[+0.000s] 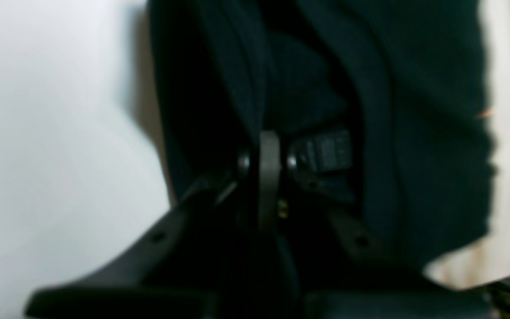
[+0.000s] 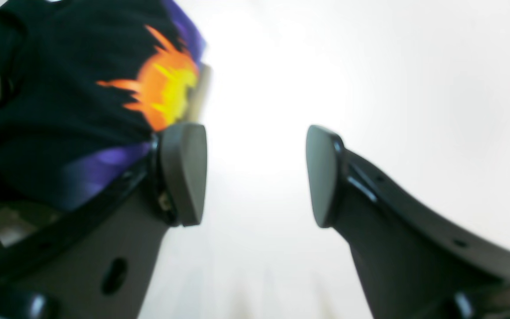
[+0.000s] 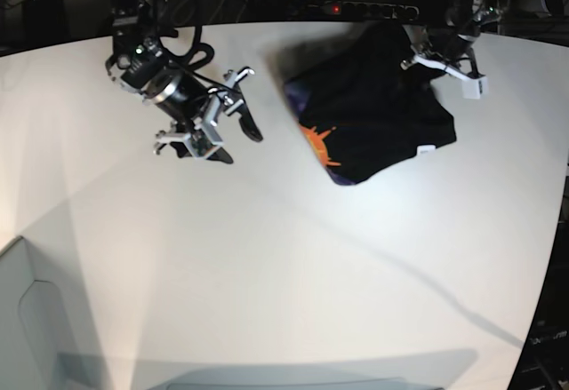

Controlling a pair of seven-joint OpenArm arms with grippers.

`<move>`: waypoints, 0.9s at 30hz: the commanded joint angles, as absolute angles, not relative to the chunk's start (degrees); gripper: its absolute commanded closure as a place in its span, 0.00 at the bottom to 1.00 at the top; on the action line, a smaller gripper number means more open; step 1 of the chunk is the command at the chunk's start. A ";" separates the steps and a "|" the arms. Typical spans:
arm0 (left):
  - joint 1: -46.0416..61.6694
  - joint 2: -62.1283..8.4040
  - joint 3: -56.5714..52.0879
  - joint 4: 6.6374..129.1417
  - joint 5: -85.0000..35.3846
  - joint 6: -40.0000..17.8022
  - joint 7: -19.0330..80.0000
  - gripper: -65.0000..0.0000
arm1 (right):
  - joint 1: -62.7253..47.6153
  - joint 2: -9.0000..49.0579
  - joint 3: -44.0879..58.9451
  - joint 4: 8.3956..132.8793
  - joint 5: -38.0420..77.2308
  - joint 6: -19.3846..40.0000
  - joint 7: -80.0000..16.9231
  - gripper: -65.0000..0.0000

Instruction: Fold the T-shirt properly

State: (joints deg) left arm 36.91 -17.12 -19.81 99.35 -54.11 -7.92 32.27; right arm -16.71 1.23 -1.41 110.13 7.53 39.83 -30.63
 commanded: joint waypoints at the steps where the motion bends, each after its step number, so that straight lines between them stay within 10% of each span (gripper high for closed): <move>1: 37.14 -17.54 -20.35 98.95 -54.02 -7.96 31.34 1.00 | -16.31 1.19 -1.45 111.08 8.48 40.00 -29.05 0.45; 10: 35.47 -17.27 -20.35 94.99 -54.02 -7.96 31.69 0.93 | -16.31 1.19 -1.45 111.08 8.48 40.00 -29.05 0.45; 18: 38.02 -17.45 -20.88 99.30 -54.37 -7.87 31.78 0.36 | -16.31 1.19 -1.45 111.08 8.48 40.00 -29.05 0.45; 27: 41.54 -14.64 -29.05 107.38 -54.11 -7.52 31.78 0.36 | -15.08 -1.71 -3.30 111.08 8.48 40.00 -29.05 0.45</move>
